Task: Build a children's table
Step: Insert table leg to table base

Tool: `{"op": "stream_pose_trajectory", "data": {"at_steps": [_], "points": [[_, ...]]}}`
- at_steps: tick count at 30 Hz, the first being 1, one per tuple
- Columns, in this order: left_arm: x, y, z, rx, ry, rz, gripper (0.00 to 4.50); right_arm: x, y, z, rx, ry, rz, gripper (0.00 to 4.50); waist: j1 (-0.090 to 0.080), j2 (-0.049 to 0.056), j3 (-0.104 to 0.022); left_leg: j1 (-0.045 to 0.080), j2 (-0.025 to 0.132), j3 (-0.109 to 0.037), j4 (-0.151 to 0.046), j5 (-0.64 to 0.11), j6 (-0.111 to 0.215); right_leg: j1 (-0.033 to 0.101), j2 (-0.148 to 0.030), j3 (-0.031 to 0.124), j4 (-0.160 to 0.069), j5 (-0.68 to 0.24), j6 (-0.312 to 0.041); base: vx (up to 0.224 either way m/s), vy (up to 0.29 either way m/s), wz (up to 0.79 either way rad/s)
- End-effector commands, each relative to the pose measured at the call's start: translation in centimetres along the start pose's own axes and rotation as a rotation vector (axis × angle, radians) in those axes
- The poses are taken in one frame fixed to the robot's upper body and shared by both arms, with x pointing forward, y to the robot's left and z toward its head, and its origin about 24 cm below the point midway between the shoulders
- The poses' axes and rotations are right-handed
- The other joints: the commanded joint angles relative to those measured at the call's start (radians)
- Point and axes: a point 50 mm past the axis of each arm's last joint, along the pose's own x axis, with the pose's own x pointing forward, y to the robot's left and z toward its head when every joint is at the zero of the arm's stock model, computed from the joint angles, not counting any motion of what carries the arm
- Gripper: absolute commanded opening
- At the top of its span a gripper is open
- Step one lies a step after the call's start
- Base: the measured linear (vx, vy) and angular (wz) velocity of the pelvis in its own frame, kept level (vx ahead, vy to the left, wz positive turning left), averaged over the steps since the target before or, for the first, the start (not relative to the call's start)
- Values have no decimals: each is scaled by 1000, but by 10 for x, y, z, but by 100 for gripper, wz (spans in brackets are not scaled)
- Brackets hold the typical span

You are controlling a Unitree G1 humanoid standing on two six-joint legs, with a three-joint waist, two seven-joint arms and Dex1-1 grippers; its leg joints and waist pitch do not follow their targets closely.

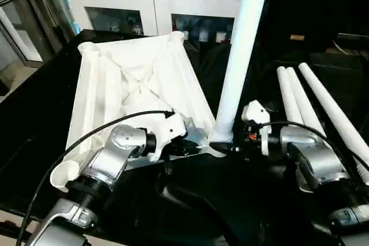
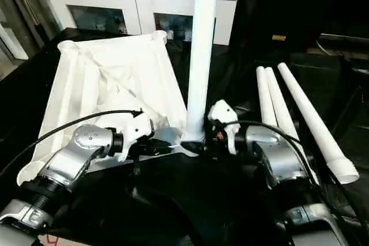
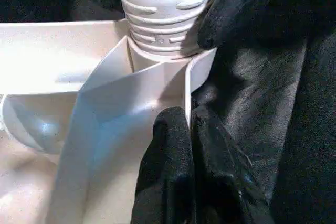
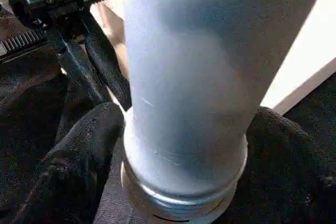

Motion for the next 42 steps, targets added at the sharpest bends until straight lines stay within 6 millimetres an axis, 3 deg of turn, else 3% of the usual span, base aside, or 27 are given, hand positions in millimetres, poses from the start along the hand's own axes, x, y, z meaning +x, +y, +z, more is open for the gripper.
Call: {"op": "stream_pose_trajectory", "data": {"at_steps": [1, 11, 25, 26, 32, 42], "points": [[3, -8, -8, -11, 41, -50, 0, 3, -1, 6, -30, -5, 16, 359, 1, -19, -67, 15, 48, -9, -58, -123, 97, 53, -68, 27, -60, -73, -275, 0, 0, 0], [3, -8, -9, -14, 48, -57, 0, 9, 2, 3, -45, -9, 16, 282, -1, -18, -69, 15, 46, -9, -56, -124, 95, 53, -67, 27, -58, -62, -276, 0, 0, 0], [4, -9, -10, -17, 51, -56, 0, 19, 12, -14, -126, 19, -18, 275, -8, -18, -66, 16, 45, -10, -60, -158, 80, 52, -67, 28, -64, -115, -265, 0, 0, 0], [4, -9, -10, -17, 51, -56, 0, 20, 13, -14, -133, 19, -22, 275, -7, -11, -67, 17, 45, -11, -59, -158, 78, 51, -67, 28, -63, -115, -266, 0, 0, 0], [3, -9, -10, -17, 52, -56, 0, 23, 14, -18, -174, 35, -23, 275, -15, -14, -66, 17, 45, -12, -61, -168, 76, 52, -67, 28, -65, -112, -272, 0, 0, 0], [4, -10, -10, -24, 48, -58, 0, 24, 8, -10, 29, -128, -97, 275, -24, -16, -63, 18, 45, -13, -64, -192, 75, 52, -66, 27, -69, -156, -268, 0, 0, 0]]}}
